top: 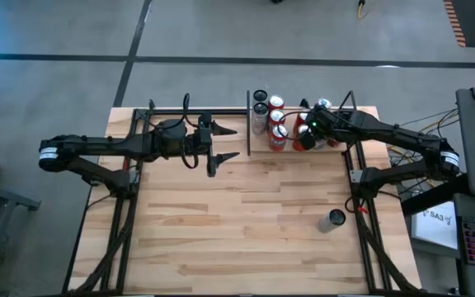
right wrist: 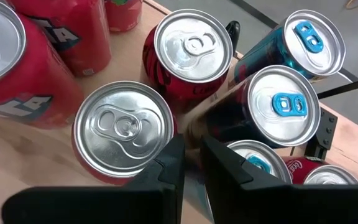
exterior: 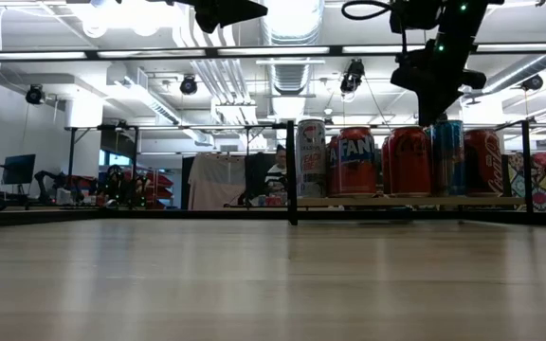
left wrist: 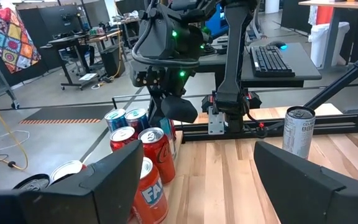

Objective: Place canned beverage on shelf
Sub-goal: Put the blue soda can on the shelf aligned with the other blue soda cans, then adjust the white and blue soda cans on the shelf

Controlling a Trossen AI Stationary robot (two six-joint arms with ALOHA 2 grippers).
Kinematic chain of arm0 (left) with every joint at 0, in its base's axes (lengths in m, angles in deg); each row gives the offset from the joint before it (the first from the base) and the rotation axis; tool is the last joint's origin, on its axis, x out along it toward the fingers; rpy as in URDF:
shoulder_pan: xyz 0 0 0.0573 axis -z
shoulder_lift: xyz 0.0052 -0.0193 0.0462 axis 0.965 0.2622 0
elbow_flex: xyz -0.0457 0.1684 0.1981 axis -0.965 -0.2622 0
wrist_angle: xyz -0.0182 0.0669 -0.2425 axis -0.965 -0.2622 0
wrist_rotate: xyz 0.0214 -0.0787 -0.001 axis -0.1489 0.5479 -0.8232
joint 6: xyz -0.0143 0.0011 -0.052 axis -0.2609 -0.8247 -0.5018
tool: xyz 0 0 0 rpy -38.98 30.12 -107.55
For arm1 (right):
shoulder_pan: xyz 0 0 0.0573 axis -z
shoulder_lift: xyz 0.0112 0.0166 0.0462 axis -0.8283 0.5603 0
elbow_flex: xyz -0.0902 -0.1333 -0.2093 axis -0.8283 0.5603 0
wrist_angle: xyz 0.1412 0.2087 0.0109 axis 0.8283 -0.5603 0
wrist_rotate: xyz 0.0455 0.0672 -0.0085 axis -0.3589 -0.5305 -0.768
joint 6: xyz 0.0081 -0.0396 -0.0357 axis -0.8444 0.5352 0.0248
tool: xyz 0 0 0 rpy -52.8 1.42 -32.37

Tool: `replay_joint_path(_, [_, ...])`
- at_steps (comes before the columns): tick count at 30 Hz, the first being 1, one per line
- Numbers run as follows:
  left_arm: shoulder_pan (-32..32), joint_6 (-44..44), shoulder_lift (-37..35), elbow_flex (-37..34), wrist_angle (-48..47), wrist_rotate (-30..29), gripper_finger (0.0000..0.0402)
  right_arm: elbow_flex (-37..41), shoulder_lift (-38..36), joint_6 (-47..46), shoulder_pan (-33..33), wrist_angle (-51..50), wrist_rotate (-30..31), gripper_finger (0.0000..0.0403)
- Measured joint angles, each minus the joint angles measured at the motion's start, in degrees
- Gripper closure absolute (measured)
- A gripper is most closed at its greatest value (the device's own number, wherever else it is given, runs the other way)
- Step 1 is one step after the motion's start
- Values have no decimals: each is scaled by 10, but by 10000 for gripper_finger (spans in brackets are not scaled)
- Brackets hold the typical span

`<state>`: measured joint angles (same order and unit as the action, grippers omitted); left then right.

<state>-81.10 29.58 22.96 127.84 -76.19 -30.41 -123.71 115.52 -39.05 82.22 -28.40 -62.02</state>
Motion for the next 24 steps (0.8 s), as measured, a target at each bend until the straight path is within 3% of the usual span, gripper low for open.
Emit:
replay_joint_path(16, [0, 0, 0, 0, 0, 0, 109, -59, -21, 32, 0, -9, 0, 360])
replay_joint_path(24, [0, 0, 0, 0, 0, 0, 109, -83, -21, 37, 30, -59, 88, 360])
